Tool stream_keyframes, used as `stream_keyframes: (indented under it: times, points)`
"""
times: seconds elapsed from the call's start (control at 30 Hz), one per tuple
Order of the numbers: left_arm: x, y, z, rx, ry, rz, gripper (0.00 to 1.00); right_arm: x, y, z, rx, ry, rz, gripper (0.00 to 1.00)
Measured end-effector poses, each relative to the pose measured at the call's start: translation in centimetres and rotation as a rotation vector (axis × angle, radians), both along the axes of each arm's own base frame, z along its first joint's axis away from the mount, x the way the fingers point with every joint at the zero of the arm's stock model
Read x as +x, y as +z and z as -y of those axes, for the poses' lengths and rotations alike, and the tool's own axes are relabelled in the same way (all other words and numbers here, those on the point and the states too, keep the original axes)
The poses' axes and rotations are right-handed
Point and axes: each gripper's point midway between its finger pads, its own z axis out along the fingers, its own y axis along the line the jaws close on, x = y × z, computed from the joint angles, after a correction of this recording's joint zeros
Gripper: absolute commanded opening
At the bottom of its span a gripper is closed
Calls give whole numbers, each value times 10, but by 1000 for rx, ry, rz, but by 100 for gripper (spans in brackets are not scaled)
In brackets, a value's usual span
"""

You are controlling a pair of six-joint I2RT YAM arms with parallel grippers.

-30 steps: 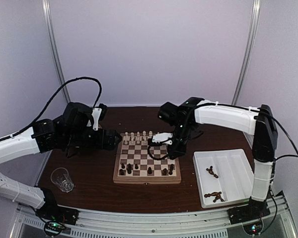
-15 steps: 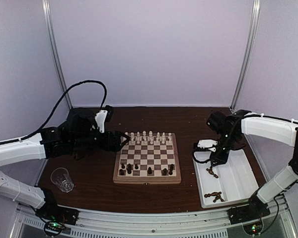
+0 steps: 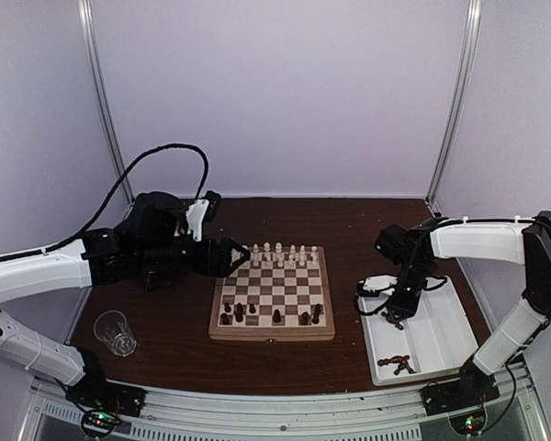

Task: Set up the chess pieces on the board
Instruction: Pick up the chess pile from the storage box.

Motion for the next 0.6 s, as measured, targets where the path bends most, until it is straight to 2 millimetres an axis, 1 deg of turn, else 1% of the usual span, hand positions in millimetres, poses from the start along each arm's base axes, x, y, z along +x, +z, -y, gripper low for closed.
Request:
stream_keyframes:
  times: [0.17,0.33,0.53,0.6]
  points:
    - [0,0,0,-4,1,-3,84,1,-10,-1,-13,3,-22,24]
    - [0,0,0,-4,1,-4,84,-1,-12,-2,-15,9,-26,24]
    - [0,0,0,-5,1,-5,84,-8,-21,2,-31,14,-52,24]
    - [-1,0,0,-6,1,-5,84,-11,-24,3,-34,16,-57,26]
